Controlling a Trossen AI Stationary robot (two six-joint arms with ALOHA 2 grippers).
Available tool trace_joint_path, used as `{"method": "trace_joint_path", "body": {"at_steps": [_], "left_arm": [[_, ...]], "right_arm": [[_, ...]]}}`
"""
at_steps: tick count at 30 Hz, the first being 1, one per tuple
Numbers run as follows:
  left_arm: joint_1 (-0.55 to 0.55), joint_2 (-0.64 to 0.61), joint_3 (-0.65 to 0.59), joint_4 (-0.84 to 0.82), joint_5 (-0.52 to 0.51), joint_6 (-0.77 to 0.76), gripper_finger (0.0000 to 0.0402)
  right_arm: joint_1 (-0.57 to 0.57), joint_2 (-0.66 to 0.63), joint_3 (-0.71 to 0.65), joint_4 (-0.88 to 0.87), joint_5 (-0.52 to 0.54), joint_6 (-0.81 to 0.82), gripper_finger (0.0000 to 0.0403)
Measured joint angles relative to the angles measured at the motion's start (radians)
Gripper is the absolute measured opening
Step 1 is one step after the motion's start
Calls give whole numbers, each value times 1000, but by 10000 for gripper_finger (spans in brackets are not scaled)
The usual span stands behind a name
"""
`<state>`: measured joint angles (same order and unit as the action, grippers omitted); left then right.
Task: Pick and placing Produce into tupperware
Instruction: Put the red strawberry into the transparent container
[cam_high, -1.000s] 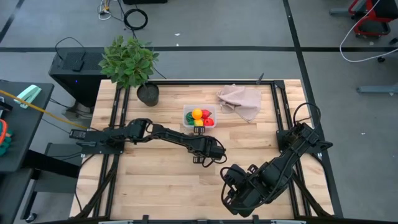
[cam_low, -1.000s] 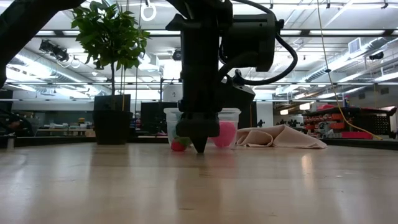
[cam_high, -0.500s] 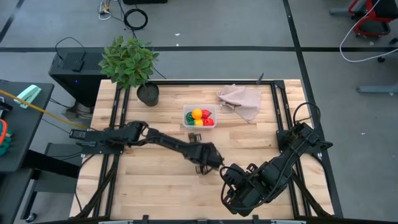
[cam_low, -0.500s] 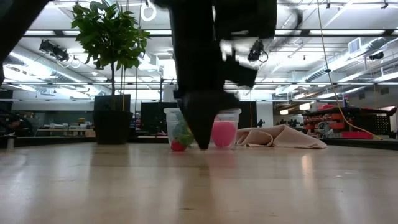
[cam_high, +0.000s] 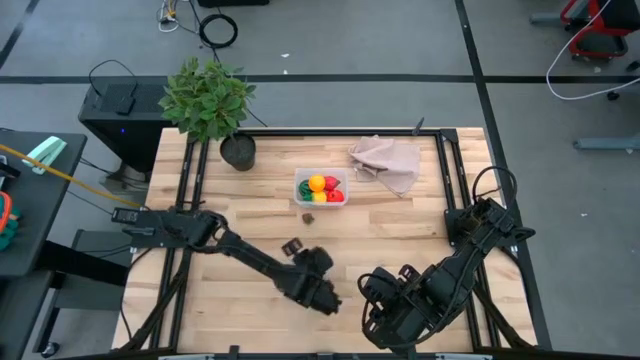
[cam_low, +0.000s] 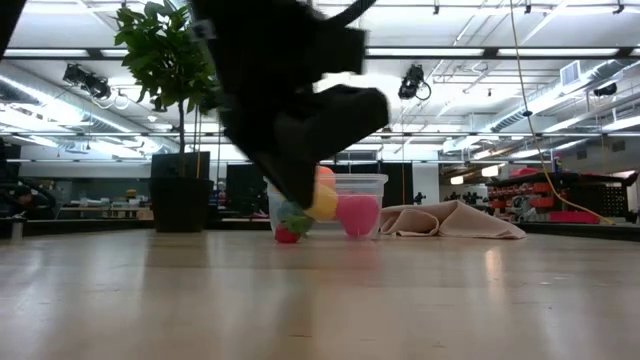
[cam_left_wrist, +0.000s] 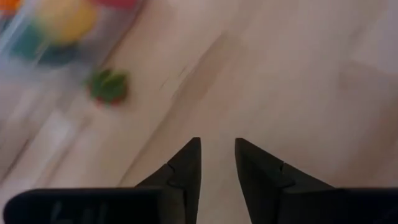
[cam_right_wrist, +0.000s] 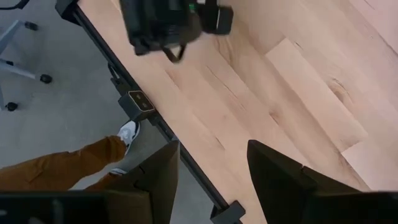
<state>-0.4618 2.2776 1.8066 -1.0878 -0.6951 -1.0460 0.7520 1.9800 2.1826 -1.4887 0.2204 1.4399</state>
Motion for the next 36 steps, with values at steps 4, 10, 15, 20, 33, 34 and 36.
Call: {"method": "trace_joint_path", "body": {"at_steps": [4,10,15,20,33,34,36], "left_arm": [[-52,-1,-46,-95,-9,-237,107],[-121,-1,-93,-109,-33,-462,110],[-139,-1,-140,-111,-68,-637,135],[-135,-1,-178,-101,-105,-800,181],[-38,-2,-178,19,-184,-779,283],[-24,-2,-178,19,-183,-779,289],[4,-2,-178,20,-181,-779,299]], "right_arm": [[11,0,0,0,28,-1,195],[10,0,0,1,75,-40,195],[15,0,0,1,136,-54,195],[22,0,0,2,183,-74,195],[24,0,0,3,301,-122,195],[24,0,0,4,305,-126,195],[24,0,0,4,307,-138,195]]}}
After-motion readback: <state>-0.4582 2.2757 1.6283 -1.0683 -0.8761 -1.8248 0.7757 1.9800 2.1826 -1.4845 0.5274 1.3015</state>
